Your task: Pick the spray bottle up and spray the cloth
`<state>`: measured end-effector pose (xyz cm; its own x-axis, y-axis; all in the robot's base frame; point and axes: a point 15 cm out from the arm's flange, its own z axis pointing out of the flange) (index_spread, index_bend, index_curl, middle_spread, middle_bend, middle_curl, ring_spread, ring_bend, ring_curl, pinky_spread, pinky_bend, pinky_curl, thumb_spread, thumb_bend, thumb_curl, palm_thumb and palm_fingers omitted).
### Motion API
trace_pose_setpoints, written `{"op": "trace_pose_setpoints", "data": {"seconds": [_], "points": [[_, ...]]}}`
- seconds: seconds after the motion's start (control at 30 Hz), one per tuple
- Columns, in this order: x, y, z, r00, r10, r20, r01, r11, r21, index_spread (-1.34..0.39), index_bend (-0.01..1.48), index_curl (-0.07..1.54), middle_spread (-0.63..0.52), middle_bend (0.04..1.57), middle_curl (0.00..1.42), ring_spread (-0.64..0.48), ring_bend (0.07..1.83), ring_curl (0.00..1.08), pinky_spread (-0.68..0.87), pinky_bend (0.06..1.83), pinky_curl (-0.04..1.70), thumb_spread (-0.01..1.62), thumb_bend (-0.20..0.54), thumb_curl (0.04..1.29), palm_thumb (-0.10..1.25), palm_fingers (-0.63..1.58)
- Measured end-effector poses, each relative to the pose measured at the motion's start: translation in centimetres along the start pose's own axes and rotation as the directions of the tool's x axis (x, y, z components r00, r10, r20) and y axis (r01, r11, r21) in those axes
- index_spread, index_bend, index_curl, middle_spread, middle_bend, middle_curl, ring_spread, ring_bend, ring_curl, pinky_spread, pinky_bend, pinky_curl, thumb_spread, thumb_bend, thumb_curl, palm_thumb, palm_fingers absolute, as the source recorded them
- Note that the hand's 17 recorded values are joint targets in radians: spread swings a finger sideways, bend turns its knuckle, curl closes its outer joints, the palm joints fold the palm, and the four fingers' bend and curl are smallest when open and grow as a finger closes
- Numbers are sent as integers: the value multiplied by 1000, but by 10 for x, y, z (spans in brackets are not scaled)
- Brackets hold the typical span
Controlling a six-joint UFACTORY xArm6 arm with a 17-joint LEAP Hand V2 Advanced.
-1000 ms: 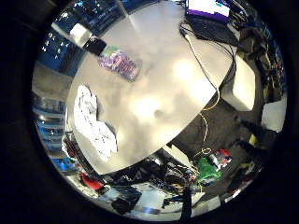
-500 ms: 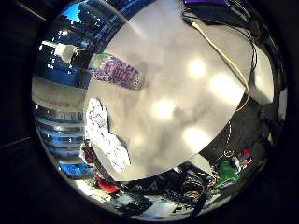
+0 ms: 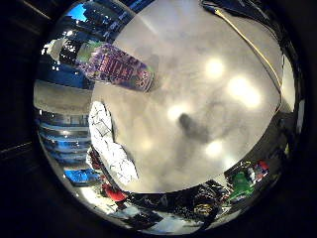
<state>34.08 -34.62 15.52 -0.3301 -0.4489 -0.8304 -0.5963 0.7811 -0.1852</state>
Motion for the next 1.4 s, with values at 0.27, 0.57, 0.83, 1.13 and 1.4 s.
{"op": "trace_pose_setpoints", "data": {"seconds": [0.27,0.57,0.83,1.13,1.4], "points": [[7,-15,15,1000,2,10,-2,1000,-12,-186,148,248,128,218,348,172,373,262,385,489,304,1037,-25,287,482,25],[8,-15,43,1000,16,24,-15,999,-39,-182,149,251,128,213,345,172,368,260,384,483,301,1041,-24,289,496,36],[15,-23,61,1000,6,23,-5,998,-61,-185,146,251,114,216,347,174,372,262,384,474,300,1043,-25,290,497,44],[28,-53,70,1000,0,5,0,999,-51,-180,149,254,110,234,351,158,376,261,379,451,297,1041,-23,292,512,70],[26,-60,88,1000,8,11,-7,997,-74,-179,143,249,54,301,370,122,463,277,371,458,295,1045,-23,294,531,207]]}}
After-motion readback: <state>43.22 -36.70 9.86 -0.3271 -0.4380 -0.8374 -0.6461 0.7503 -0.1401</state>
